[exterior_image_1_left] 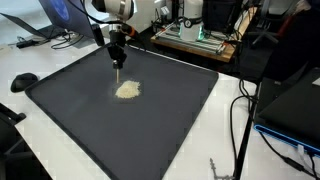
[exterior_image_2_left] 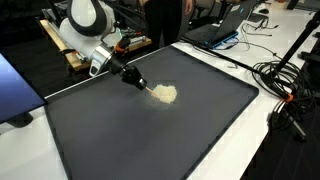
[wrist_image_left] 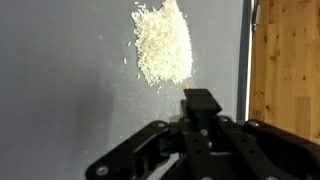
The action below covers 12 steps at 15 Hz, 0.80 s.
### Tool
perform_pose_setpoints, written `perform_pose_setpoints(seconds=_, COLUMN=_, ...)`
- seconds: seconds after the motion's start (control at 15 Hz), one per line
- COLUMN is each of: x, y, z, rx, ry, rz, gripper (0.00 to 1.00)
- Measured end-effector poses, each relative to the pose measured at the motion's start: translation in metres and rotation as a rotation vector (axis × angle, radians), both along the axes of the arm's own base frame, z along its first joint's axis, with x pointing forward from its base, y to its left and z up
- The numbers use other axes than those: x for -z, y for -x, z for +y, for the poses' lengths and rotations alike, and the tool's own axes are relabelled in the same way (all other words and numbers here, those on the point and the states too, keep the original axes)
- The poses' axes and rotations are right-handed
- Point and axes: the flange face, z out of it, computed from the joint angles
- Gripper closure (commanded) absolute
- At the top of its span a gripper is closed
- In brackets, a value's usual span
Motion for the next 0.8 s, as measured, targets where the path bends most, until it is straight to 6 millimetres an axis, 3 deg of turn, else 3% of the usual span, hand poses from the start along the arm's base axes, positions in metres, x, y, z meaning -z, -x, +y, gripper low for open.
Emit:
perform_pose_setpoints(seconds=0.27, x=-0.014, y=-0.011, z=0.001, rx=-0.045, ry=0.059, rz=0.001, gripper=0.97)
perform_pose_setpoints(seconds=0.53, x=-0.054, y=-0.023, z=0.004, rx=-0.134, ry=0.232, rz=0.066, gripper=0.97)
perform_pose_setpoints(seconds=0.8, x=-0.102, y=-0.040, z=0.024, rx=-0.249, ry=0.415, rz=0.109, gripper=0.97)
